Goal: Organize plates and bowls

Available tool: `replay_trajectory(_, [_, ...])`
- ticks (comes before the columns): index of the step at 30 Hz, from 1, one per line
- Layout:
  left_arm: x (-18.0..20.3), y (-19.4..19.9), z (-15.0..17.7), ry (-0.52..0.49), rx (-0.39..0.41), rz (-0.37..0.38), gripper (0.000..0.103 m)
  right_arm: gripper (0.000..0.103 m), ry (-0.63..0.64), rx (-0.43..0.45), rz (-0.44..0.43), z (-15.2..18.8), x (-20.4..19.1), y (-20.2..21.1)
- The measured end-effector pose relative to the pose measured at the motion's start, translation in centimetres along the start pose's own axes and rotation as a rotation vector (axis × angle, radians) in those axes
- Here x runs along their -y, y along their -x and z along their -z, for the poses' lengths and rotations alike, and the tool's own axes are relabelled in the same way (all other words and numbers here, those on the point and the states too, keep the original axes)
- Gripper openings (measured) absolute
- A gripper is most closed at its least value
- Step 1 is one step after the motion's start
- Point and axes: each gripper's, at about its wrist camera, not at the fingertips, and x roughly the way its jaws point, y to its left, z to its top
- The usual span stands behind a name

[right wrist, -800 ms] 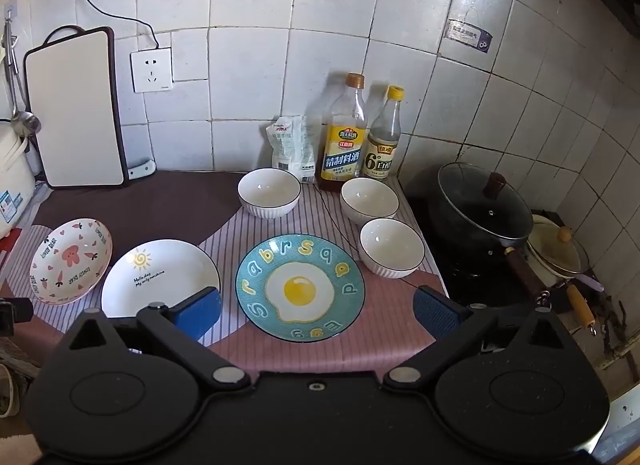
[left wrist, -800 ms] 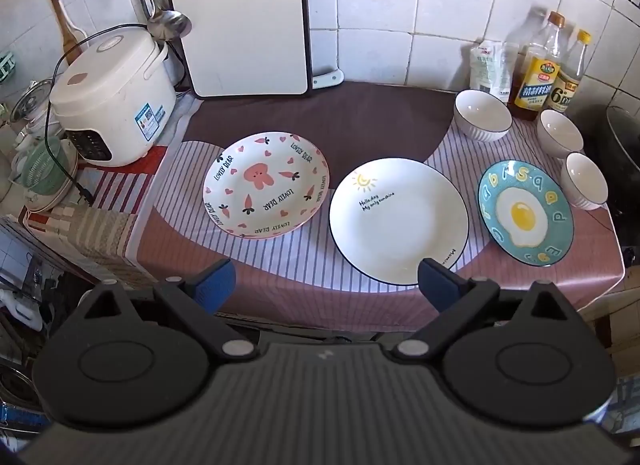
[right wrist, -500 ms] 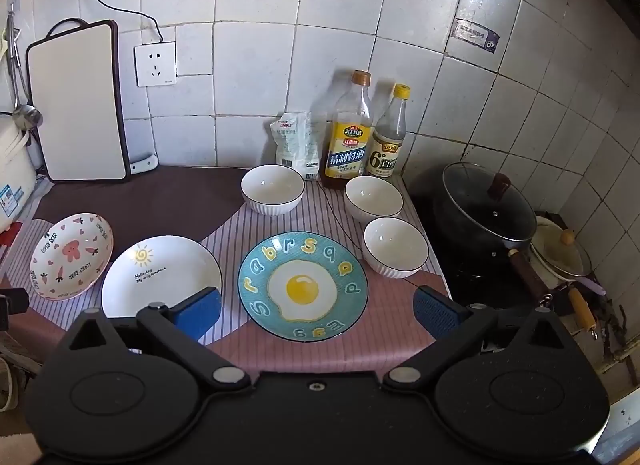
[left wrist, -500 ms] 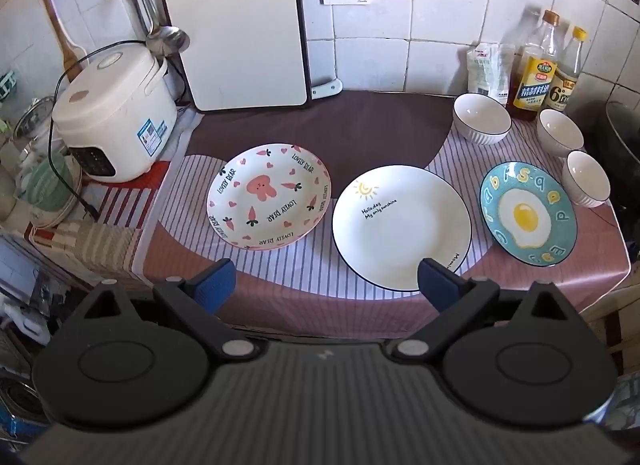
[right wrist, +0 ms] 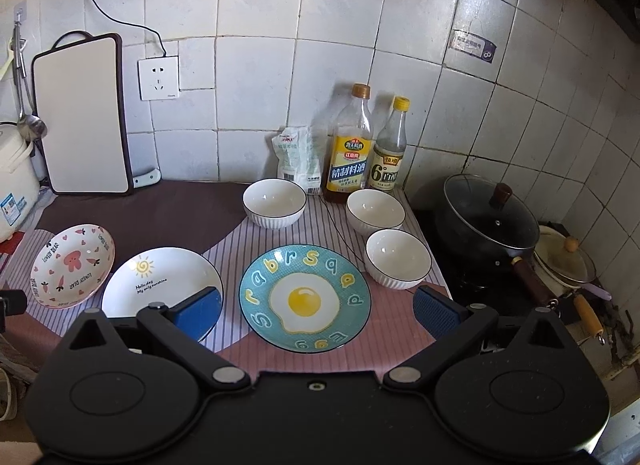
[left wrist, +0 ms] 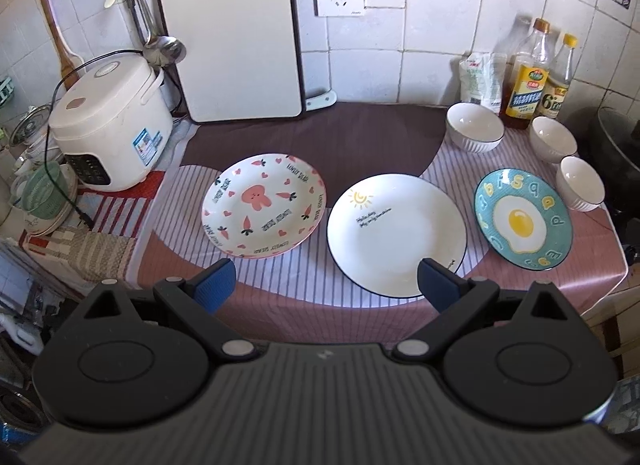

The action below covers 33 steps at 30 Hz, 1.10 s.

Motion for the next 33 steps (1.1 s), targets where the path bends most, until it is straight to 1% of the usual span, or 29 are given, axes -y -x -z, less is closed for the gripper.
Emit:
replay_trajectory(4, [-0.3, 0.0, 0.2, 0.006, 0.019, -0.004, 0.098, 0.103, -0.033, -0.003, -0.003, 0.3, 0.2, 0.3])
replay_trajectory(9, [-0.6, 0.3, 0.5, 0.014, 0.038, -0.011, 0.098, 0.103, -0.075, 0.020, -0.011, 0.4, 0.8, 0.6])
replay_trajectory(13, [-0.9, 0.6, 0.8, 0.033, 0.041, -0.005, 0.098, 0.103, -0.063, 0.015, 0.003, 0.5, 0.6, 0.7])
replay_trajectory(17, [-1.0, 0.8, 1.3, 0.043, 0.045, -0.008, 0.098, 0.103, -0.057, 0.014, -0.003, 0.7, 0.4, 1.2])
replay_trajectory(18, [-1.1, 0.8, 1.4, 0.043, 0.044, -0.008, 0.098, 0.103, -0.070, 0.003, -0.015, 0.5, 0.4, 1.2])
replay_trajectory(29, [-1.7, 0.9, 1.5, 0.058, 0.031, -0.006, 0.099, 0.103, -0.040, 0.033, -0.003, 0.8, 0.0, 1.7])
replay_trajectory(33, [-1.9, 0.6, 1.2, 0.063, 0.033, 0.007, 0.099, 0.103, -0.028, 0.060, -0.023, 0.8, -0.3, 2.0])
